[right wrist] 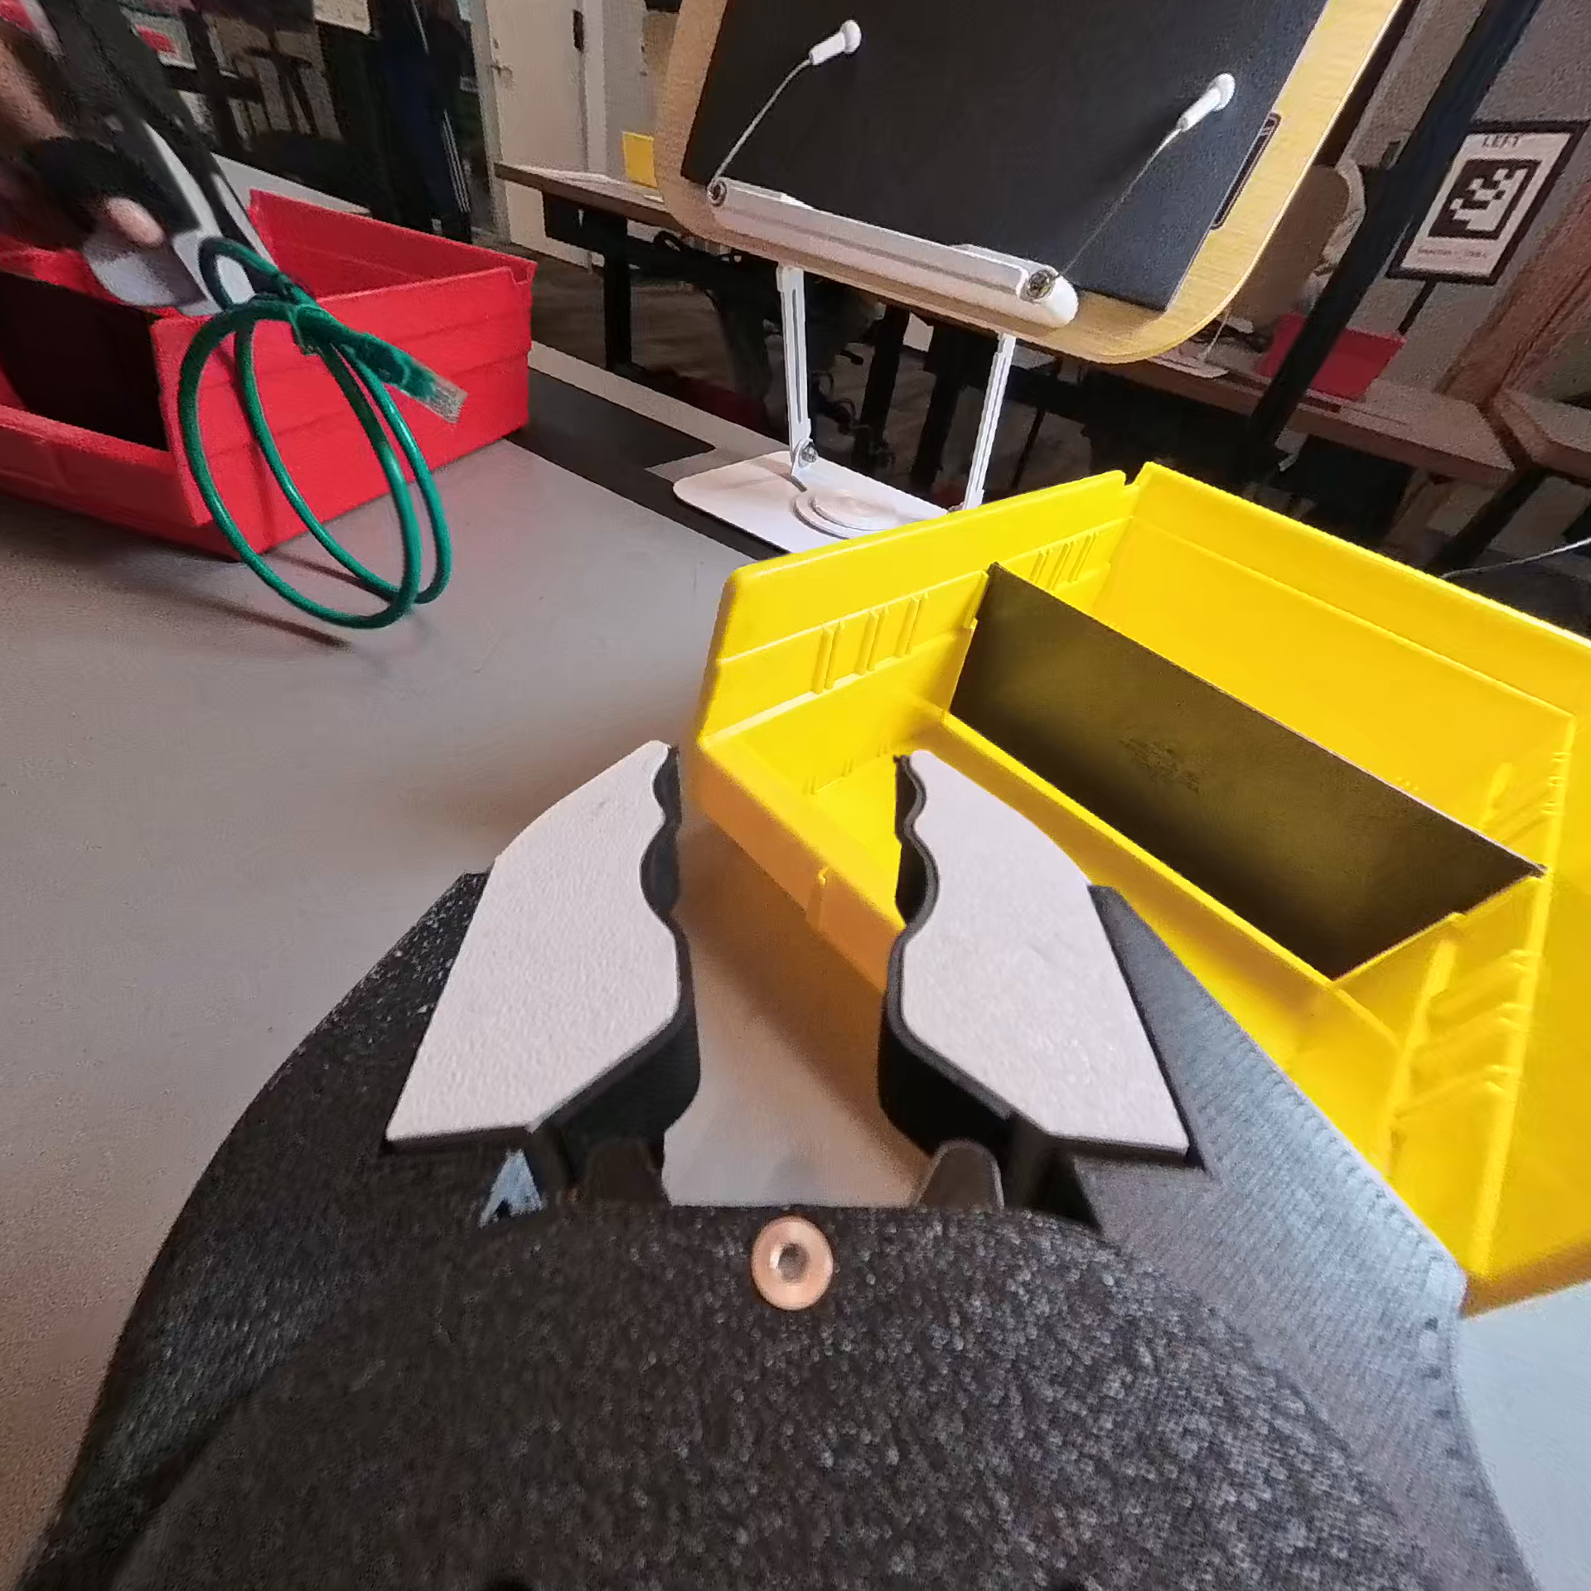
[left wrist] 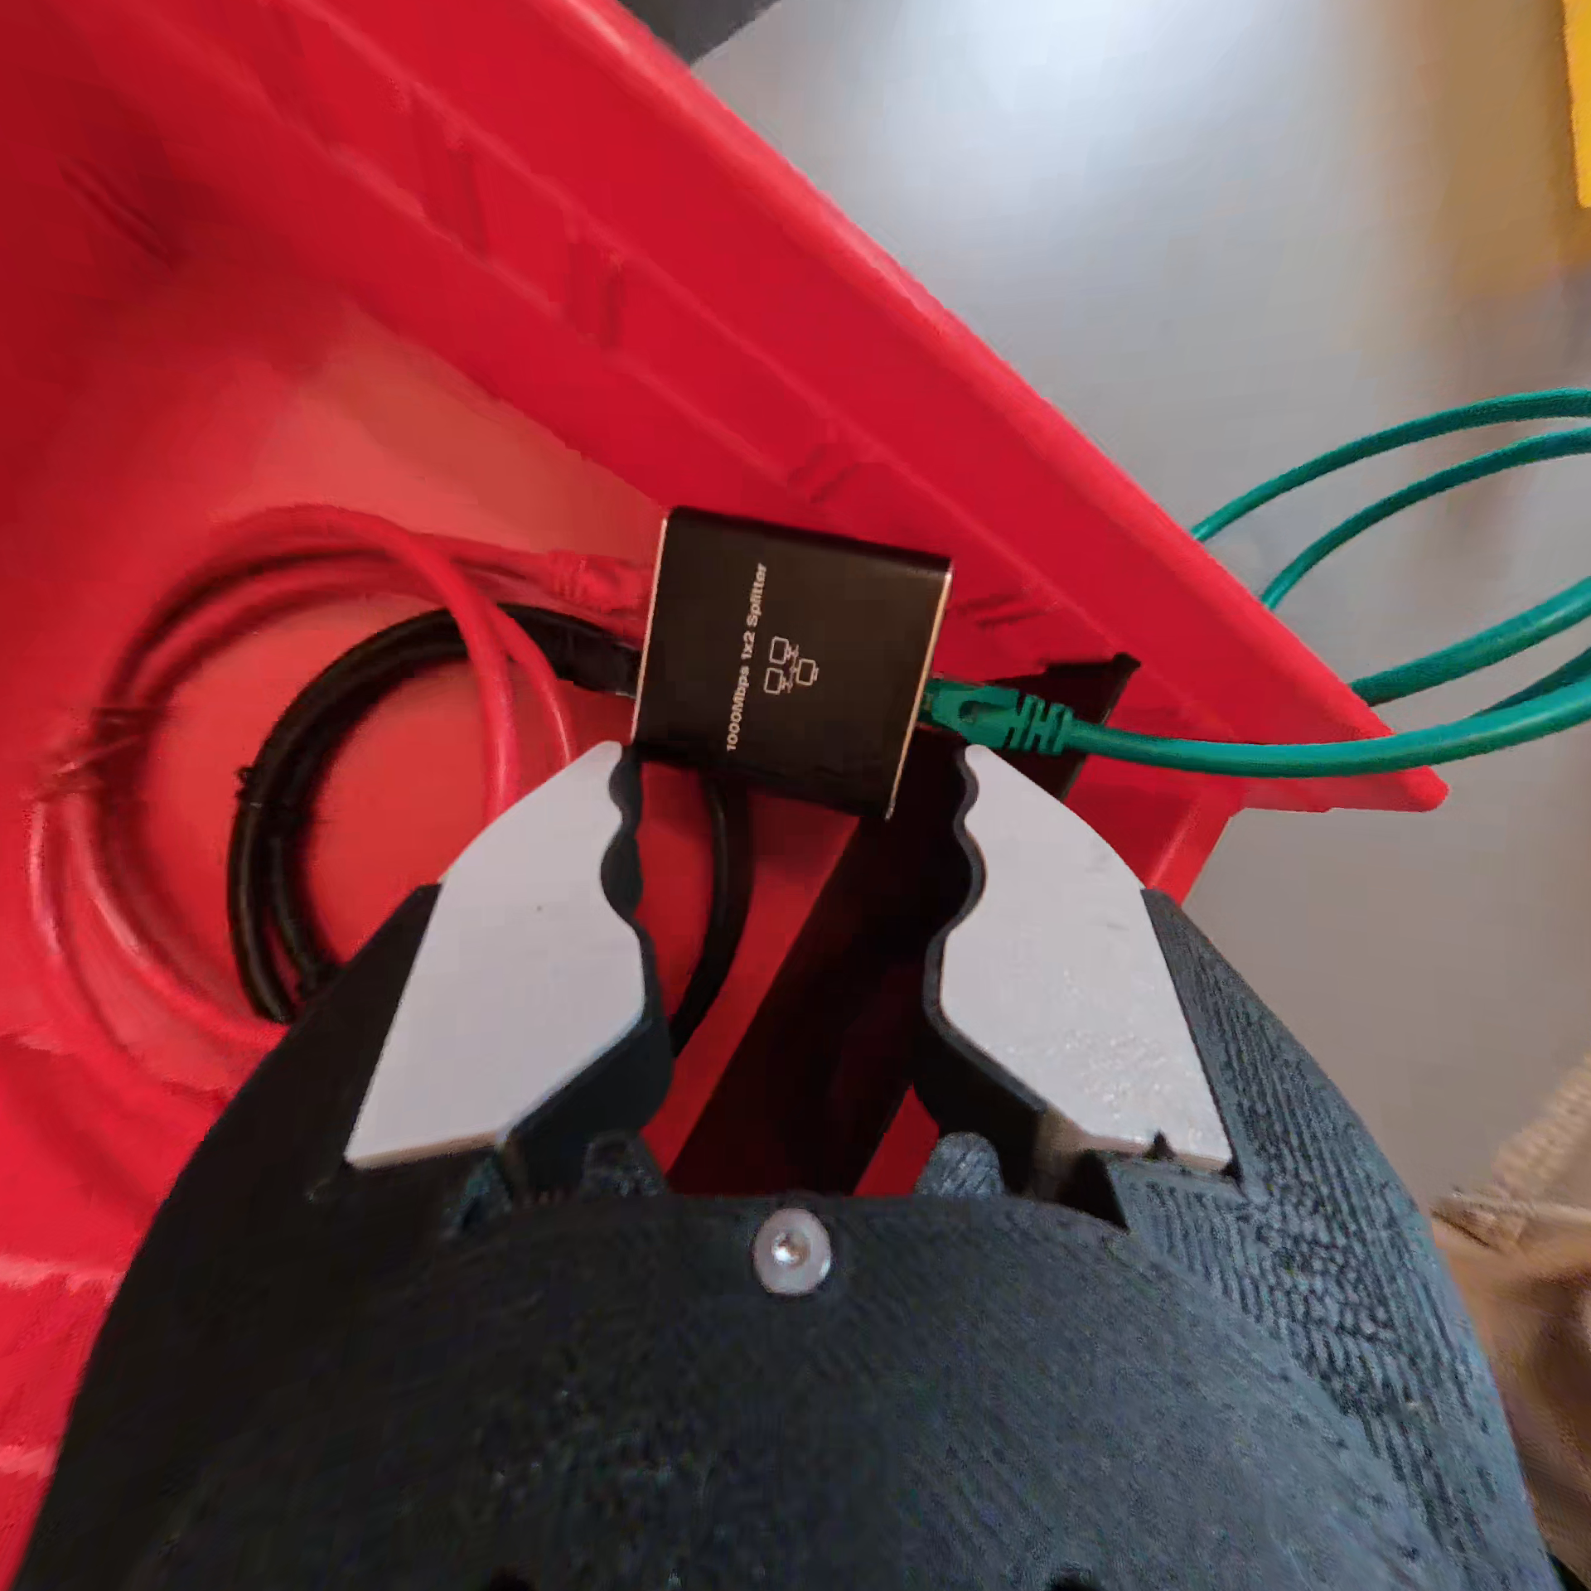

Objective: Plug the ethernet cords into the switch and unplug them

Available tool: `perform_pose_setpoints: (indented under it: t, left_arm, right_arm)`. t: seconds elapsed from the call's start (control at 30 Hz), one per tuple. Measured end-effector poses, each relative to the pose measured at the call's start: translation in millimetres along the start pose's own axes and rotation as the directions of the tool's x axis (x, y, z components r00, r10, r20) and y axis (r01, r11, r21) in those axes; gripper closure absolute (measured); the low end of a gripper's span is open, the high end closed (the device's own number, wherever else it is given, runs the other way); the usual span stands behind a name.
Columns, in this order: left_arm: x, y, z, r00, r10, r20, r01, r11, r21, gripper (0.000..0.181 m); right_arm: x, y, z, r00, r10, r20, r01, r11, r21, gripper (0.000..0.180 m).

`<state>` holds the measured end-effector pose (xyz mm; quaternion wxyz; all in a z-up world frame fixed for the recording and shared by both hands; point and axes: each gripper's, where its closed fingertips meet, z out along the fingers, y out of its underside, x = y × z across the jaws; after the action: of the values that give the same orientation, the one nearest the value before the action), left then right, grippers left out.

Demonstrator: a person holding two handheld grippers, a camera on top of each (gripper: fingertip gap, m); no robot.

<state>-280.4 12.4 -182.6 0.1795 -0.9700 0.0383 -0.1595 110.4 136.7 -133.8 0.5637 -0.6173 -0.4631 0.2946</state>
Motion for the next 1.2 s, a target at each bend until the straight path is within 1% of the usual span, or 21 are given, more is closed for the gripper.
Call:
perform_pose_setpoints:
  t: [0.03, 0.17, 0.33, 0.47, 0.6, 0.77, 0.9, 0.93, 1.0, 1.1, 1.2]
  left_arm:
    - [-2, -1, 1, 1.0, 0.003, -0.007, -0.003, 1.0, -0.003, 0.113]
    - [-7, 0, 6, 0.998, -0.042, -0.048, 0.041, 0.999, -0.017, 0.113]
    - [-5, 3, 11, 0.994, -0.073, -0.087, 0.072, 0.997, -0.016, 0.112]
    - [-7, 0, 9, 0.997, -0.04, -0.064, 0.042, 0.999, 0.022, 0.115]
    - [-3, -9, -4, 0.997, -0.017, -0.071, 0.026, 0.992, 0.126, 0.116]
    - [6, -26, -37, 0.997, 0.031, -0.065, -0.01, 0.955, 0.296, 0.117]
    - [22, -42, -79, 0.995, 0.08, -0.063, -0.042, 0.887, 0.461, 0.117]
    - [27, -47, -92, 0.993, 0.096, -0.064, -0.05, 0.86, 0.508, 0.117]
    - [41, -56, -120, 0.99, 0.134, -0.053, -0.076, 0.797, 0.599, 0.117]
    - [75, -65, -160, 0.972, 0.227, -0.066, -0.114, 0.694, 0.711, 0.117]
    - [128, -67, -188, 0.925, 0.369, -0.087, -0.165, 0.598, 0.784, 0.117]
  right_arm:
    - [1, 0, 0, 1.0, 0.005, 0.001, -0.005, 1.0, 0.002, 0.134]
    - [0, 2, 1, 0.998, 0.049, 0.027, -0.049, 0.999, -0.001, 0.135]
    - [-3, 2, -1, 0.998, 0.048, 0.035, -0.048, 0.999, -0.001, 0.137]
    - [-5, 3, 0, 0.998, 0.053, 0.04, -0.053, 0.999, -0.007, 0.138]
    - [-7, 3, -1, 0.998, 0.047, 0.042, -0.046, 0.999, -0.011, 0.139]
    - [-10, -1, -1, 0.999, 0.021, 0.044, -0.021, 1.0, 0.0, 0.14]
    - [-19, -17, 0, 0.997, -0.046, 0.055, 0.045, 0.999, 0.031, 0.14]
    - [-21, -23, 0, 0.996, -0.065, 0.058, 0.063, 0.997, 0.042, 0.137]
    - [-25, -41, 0, 0.993, -0.103, 0.058, 0.098, 0.992, 0.074, 0.139]
    - [-30, -83, -1, 0.983, -0.182, 0.034, 0.175, 0.972, 0.16, 0.14]
    - [-36, -145, -6, 0.938, -0.344, -0.051, 0.344, 0.896, 0.28, 0.142]
